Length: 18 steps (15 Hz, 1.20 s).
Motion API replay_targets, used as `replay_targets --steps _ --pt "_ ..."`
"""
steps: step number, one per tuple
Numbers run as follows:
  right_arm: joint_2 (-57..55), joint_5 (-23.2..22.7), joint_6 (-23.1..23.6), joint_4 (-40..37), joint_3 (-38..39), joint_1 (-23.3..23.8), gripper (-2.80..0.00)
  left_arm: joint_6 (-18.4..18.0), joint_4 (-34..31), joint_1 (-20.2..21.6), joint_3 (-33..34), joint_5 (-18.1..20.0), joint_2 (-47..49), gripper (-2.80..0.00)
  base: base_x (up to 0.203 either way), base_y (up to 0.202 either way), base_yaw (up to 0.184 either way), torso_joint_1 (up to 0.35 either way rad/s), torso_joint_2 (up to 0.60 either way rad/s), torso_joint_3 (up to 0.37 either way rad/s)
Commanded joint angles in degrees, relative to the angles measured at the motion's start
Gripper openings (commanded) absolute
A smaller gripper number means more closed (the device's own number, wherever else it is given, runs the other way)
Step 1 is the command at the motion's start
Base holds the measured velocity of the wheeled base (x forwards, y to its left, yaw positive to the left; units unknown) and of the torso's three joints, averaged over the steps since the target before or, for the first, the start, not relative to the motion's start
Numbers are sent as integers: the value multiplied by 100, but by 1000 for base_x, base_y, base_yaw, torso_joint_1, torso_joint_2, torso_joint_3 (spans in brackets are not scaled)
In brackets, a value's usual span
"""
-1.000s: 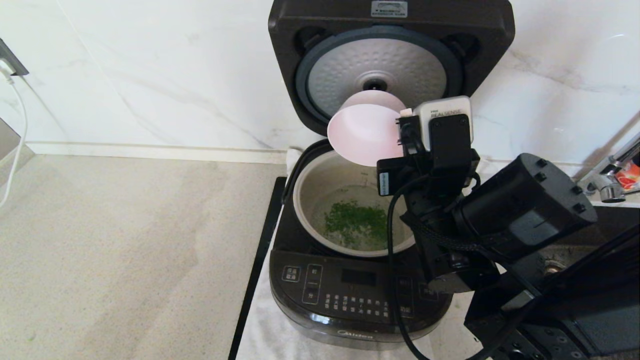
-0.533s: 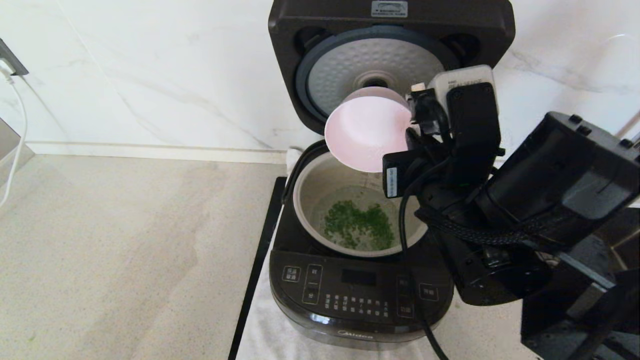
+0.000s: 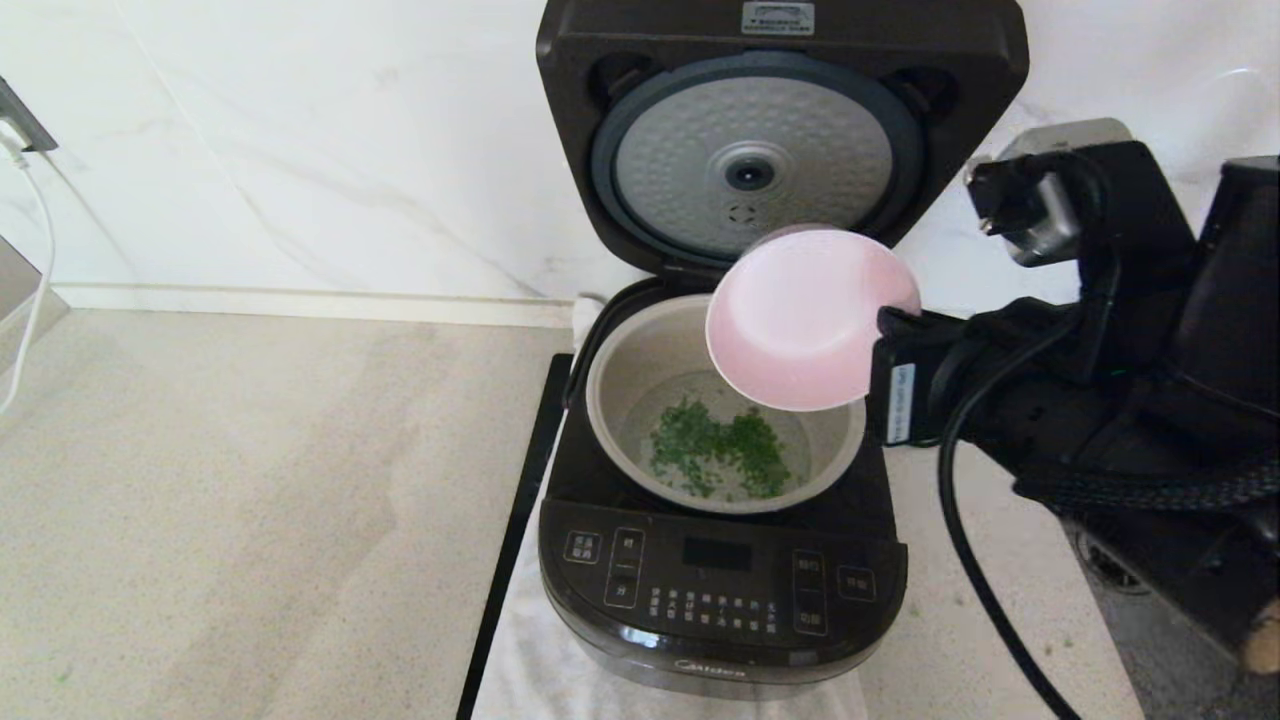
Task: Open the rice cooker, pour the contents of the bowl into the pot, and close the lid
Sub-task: Place the bowl on the table
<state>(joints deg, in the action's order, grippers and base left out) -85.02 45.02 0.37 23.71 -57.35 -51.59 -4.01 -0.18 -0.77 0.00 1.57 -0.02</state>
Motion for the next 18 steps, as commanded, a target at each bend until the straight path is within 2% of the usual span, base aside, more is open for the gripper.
replay_targets --steps 1,2,4,6,8,11,13,15,18 --pt "702 -457 -729 -1979 -270 288 -280 -3 5 -2 9 1 -6 -280 0 0 0 0 0 0" --pt "959 -960 -1085 -2854 -458 606 -280 -3 1 -2 9 1 2 -280 0 0 0 0 0 0" --pt "1272 -1869 -1493 -3864 -744 1467 -280 -3 1 -2 9 1 1 -280 0 0 0 0 0 0" --pt "1473 -2675 -1625 -4525 -851 2455 -280 -3 1 -2 9 1 2 -280 0 0 0 0 0 0" --pt "1578 -3284 -1650 -4954 -878 3566 -280 -3 1 -2 9 1 2 -280 0 0 0 0 0 0" --pt "1628 -4198 -1362 -5474 -794 5064 -280 -3 5 -2 9 1 1 -280 0 0 0 0 0 0" --pt "1552 -4747 -914 -5784 -436 5796 -280 -3 1 -2 9 1 2 -280 0 0 0 0 0 0" --pt "1322 -5171 -468 -5893 170 6320 -280 -3 1 -2 9 1 0 -280 0 0 0 0 0 0" --pt "835 -5583 -226 -5844 758 6707 -280 -3 1 -2 9 1 -6 -280 0 0 0 0 0 0"
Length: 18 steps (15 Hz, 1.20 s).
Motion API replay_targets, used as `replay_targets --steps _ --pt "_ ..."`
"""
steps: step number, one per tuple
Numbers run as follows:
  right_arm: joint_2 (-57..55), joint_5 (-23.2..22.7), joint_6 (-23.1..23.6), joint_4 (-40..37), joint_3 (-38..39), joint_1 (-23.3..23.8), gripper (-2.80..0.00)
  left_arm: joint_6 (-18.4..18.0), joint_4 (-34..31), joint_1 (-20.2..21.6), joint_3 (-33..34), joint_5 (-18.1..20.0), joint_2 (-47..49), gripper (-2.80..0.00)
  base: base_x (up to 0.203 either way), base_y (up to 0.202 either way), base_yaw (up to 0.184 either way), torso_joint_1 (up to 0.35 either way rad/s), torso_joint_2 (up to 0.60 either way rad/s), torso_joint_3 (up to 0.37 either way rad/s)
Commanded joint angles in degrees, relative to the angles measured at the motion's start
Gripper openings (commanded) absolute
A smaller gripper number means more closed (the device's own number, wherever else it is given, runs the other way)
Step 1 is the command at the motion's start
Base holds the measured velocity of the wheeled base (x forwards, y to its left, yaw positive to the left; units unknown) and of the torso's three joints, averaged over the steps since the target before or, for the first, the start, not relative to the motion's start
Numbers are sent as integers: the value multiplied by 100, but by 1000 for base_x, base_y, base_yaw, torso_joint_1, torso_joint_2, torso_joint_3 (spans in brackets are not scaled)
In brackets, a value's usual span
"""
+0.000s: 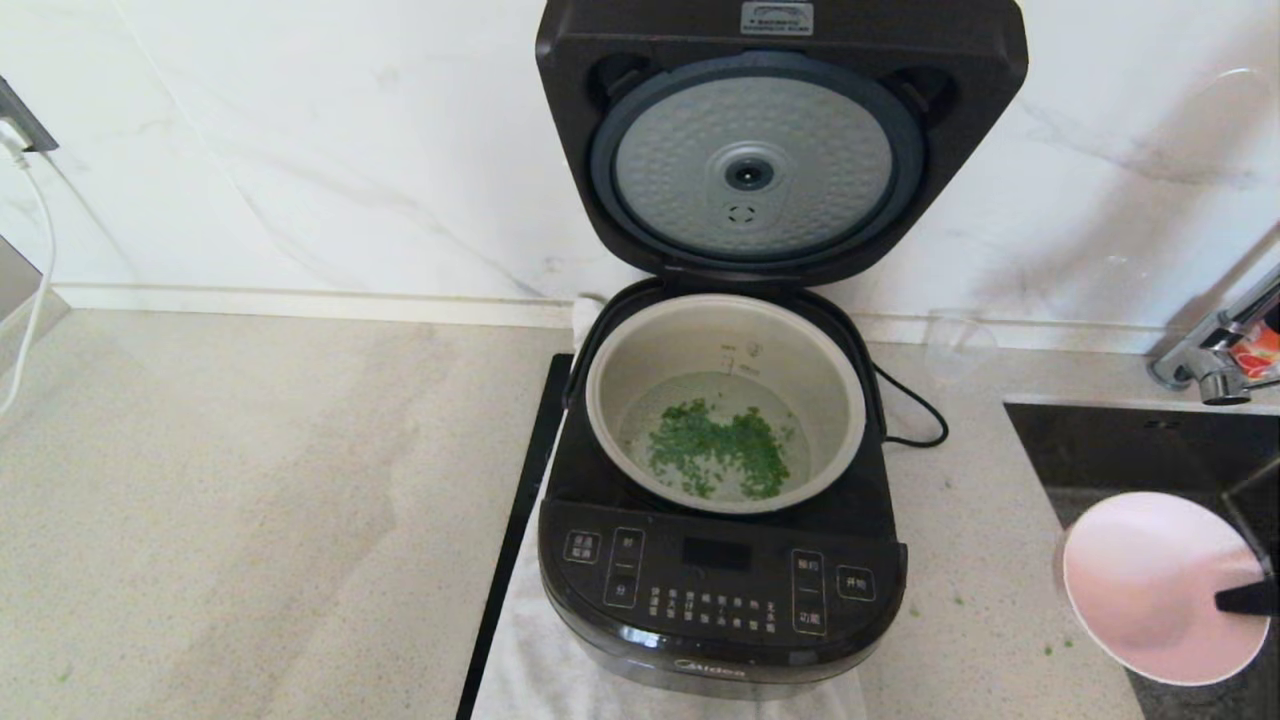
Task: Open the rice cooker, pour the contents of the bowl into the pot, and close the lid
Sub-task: Place the bowl on the table
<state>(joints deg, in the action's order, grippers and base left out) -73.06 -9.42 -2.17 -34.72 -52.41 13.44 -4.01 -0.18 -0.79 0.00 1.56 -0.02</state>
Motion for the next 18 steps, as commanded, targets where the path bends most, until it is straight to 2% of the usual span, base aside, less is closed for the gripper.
replay_targets --steps 1,7,10,12,18 --pt "-475 -285 45 14 330 256 -280 -3 1 0 9 2 1 -280 0 0 0 0 0 0" --pt "-1400 -550 42 33 679 265 -280 -3 1 0 9 2 -1 -280 0 0 0 0 0 0" --pt "-1824 -831 41 35 699 263 -280 -3 1 0 9 2 -5 -280 0 0 0 0 0 0" --pt "-2043 -851 38 77 684 234 -280 -3 1 0 9 2 2 -280 0 0 0 0 0 0" --pt "-2700 -880 -159 807 726 32 -280 -3 1 0 9 2 1 -280 0 0 0 0 0 0"
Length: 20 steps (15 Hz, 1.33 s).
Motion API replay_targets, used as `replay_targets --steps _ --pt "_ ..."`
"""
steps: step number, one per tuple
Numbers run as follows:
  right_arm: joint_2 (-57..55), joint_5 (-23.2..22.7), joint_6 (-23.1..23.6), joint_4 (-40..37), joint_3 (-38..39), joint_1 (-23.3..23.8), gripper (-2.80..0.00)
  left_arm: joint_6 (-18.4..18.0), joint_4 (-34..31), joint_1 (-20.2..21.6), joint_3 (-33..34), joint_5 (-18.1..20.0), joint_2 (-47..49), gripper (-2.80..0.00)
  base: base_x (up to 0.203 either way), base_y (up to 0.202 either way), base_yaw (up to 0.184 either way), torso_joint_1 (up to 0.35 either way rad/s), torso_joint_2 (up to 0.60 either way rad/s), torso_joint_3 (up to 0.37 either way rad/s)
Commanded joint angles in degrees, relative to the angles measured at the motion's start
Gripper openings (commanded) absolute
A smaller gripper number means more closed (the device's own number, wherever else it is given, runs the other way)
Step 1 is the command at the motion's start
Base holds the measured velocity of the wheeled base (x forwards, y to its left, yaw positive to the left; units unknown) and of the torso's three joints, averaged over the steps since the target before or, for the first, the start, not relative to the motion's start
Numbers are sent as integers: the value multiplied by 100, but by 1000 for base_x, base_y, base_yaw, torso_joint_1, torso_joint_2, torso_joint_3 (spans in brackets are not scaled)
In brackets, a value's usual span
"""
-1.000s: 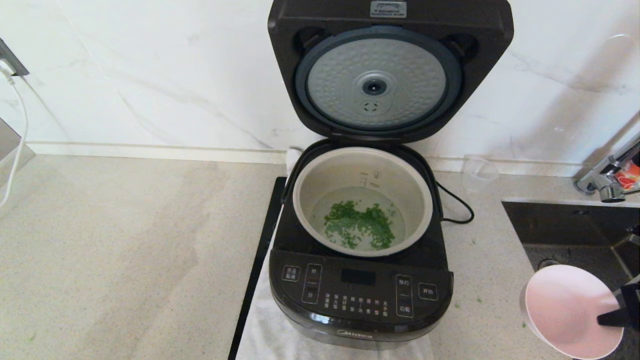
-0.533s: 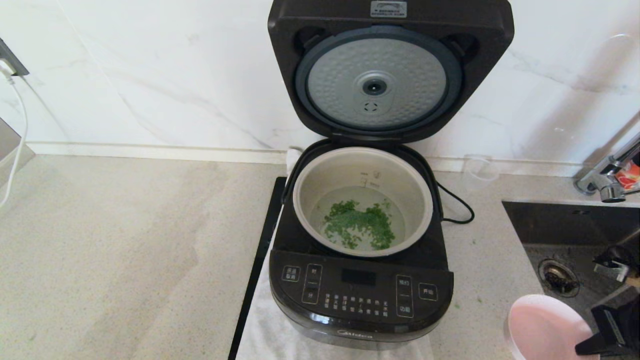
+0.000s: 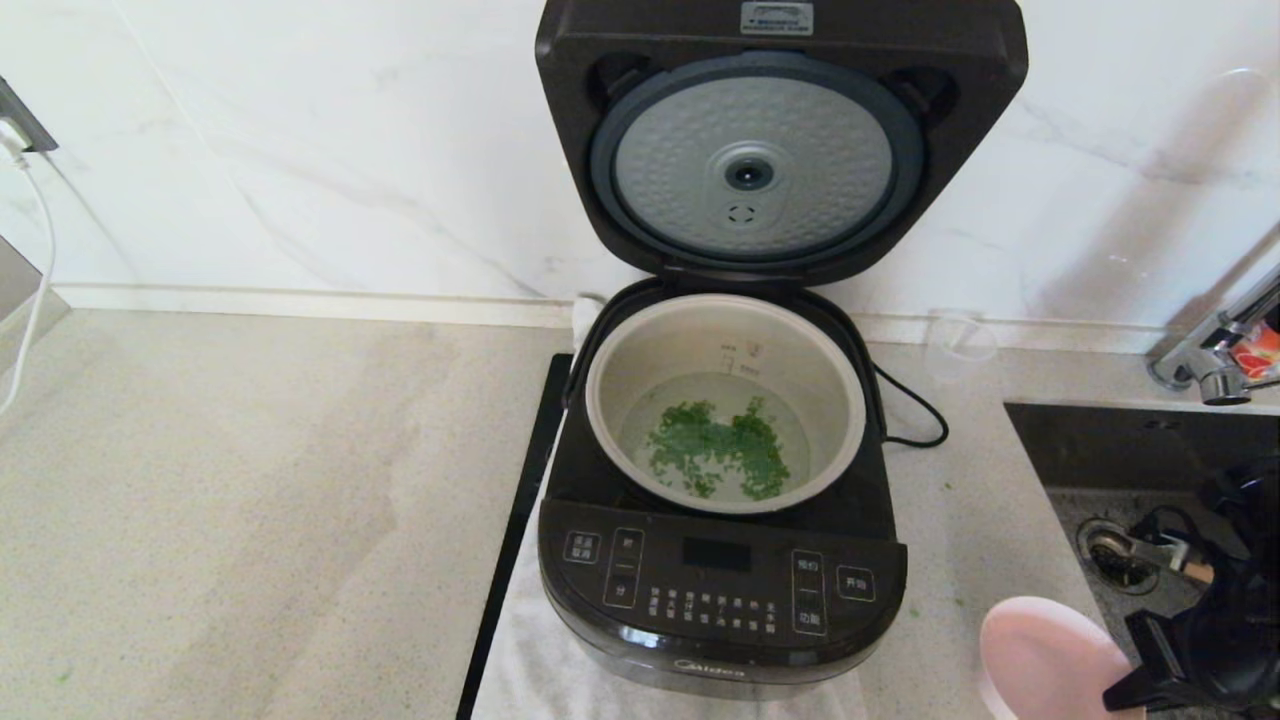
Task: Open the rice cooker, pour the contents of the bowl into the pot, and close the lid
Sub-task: Place the bowl on the table
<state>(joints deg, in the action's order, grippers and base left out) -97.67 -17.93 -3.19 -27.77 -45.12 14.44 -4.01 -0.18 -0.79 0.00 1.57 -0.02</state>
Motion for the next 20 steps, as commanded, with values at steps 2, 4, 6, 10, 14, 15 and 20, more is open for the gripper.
replay_targets --steps 2,4,6,10,14,15,20 --pt "-338 -144 -155 415 -20 -140 -280 -3 0 0 9 1 -3 -280 0 0 0 0 0 0" --pt "-455 -158 -206 473 -104 -187 -280 -3 0 0 9 1 2 -280 0 0 0 0 0 0" --pt "-473 -222 -269 474 -186 -222 -280 -3 0 0 9 1 0 -280 0 0 0 0 0 0" --pt "-435 -246 -297 559 -234 -222 0 -3 0 0 9 1 1 -280 0 0 0 0 0 0" --pt "34 -244 -479 588 -249 -222 0 -3 0 0 9 1 2 -280 0 0 0 0 0 0" --pt "315 -245 -539 575 -303 -183 0 -3 0 0 9 1 1 -280 0 0 0 0 0 0" --pt "1254 -188 -630 436 -1071 719 -280 -3 4 0 9 1 1 -280 0 0 0 0 0 0"
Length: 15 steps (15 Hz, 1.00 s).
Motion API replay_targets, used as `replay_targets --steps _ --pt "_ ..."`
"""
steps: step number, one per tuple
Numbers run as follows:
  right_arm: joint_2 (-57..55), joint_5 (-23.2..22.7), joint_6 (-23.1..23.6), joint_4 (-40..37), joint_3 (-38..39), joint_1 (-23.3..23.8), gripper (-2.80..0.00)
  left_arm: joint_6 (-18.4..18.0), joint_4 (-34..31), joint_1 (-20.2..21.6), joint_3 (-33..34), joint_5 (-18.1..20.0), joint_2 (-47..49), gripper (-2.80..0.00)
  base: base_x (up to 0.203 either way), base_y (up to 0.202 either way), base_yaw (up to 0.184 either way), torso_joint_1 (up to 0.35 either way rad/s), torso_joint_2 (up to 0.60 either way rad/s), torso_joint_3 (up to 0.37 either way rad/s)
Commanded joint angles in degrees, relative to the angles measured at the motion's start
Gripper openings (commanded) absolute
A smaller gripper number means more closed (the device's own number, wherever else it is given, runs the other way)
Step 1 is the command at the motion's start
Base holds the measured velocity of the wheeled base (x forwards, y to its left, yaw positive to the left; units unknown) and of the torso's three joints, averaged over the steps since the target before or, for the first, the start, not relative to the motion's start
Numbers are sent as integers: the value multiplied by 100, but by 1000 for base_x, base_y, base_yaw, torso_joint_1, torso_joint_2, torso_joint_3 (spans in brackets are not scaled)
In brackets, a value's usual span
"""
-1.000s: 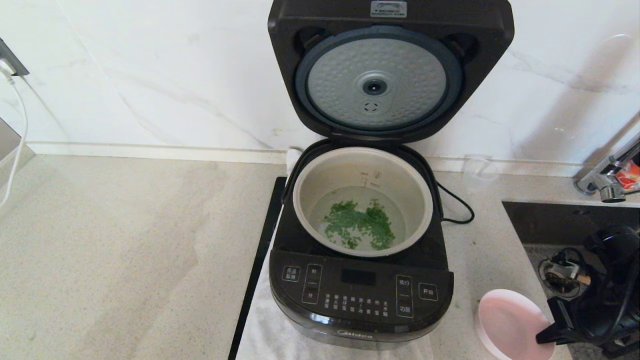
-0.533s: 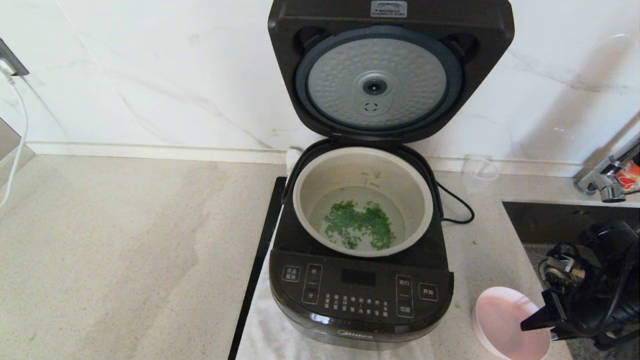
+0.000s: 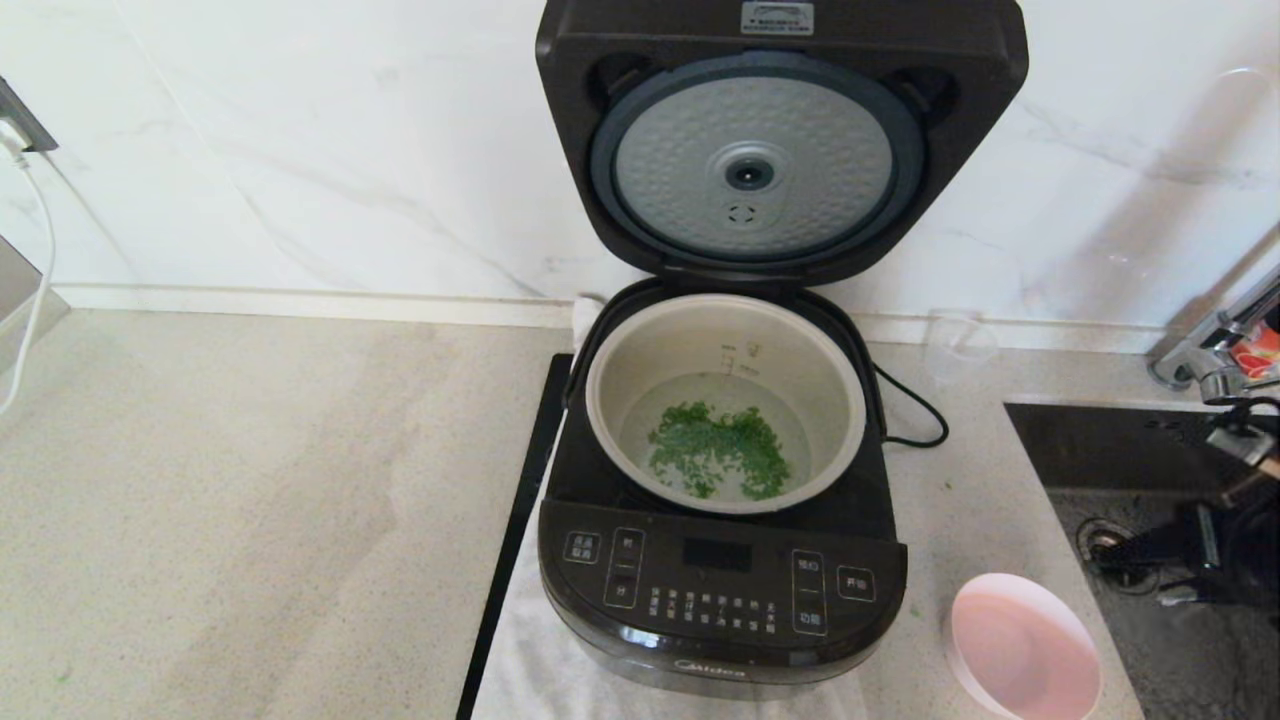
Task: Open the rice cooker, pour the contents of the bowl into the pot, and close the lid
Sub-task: Place the bowl on the table, then turn off the tap
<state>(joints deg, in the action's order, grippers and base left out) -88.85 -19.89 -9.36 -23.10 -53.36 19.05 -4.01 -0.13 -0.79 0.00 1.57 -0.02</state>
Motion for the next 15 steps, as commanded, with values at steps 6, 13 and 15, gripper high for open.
replay_targets --steps 6,13,15 --pt "-12 1363 -37 362 -475 702 -280 -3 -4 0 9 1 2 -280 0 0 0 0 0 0" --pt "-1060 3972 -6 3191 238 622 -280 -3 -2 0 9 1 -6 -280 0 0 0 0 0 0" --pt "-1291 4372 28 3945 414 580 -280 -3 -4 0 9 1 0 -280 0 0 0 0 0 0"
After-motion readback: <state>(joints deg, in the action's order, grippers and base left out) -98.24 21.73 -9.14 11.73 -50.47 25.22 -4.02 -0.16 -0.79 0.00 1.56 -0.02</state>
